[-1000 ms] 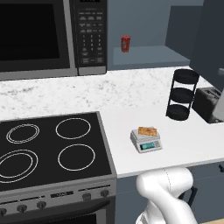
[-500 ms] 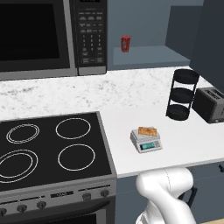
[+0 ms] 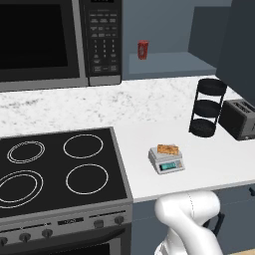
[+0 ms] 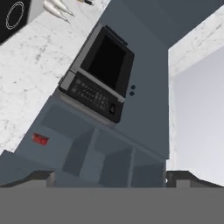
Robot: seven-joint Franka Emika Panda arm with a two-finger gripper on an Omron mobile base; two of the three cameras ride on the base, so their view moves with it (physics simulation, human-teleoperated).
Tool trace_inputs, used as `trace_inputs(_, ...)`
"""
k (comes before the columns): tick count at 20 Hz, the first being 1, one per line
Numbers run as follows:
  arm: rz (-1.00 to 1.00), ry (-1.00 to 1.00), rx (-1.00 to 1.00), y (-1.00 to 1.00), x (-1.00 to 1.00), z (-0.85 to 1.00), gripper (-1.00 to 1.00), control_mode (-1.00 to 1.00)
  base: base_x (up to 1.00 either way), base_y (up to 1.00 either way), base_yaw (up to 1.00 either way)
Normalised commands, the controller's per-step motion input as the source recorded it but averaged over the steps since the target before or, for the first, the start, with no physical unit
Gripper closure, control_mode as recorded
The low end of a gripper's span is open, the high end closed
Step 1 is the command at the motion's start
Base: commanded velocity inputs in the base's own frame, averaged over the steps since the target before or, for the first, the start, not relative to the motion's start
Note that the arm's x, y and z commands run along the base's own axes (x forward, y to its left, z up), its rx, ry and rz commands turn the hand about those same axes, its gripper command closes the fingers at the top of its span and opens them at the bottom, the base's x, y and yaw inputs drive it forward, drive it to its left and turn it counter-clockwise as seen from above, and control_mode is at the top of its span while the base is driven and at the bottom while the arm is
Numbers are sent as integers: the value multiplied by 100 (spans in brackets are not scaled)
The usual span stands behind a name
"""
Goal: Pick the bar and place it on the digital scale for weighing, and close the cabinet.
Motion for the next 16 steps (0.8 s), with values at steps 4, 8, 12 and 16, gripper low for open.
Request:
trace_inputs(4,1,0,11,-31,88,-21,-100,-100,0,0,0)
trace_inputs(8,6,9,27,-64,75,-13,-100,-100,0,0,0)
trace_inputs(12,8,13,35,-63,61,-30,-100,-100,0,0,0)
trace_inputs(16,11,5,26,-21,82,-20,-100,-100,0,0,0)
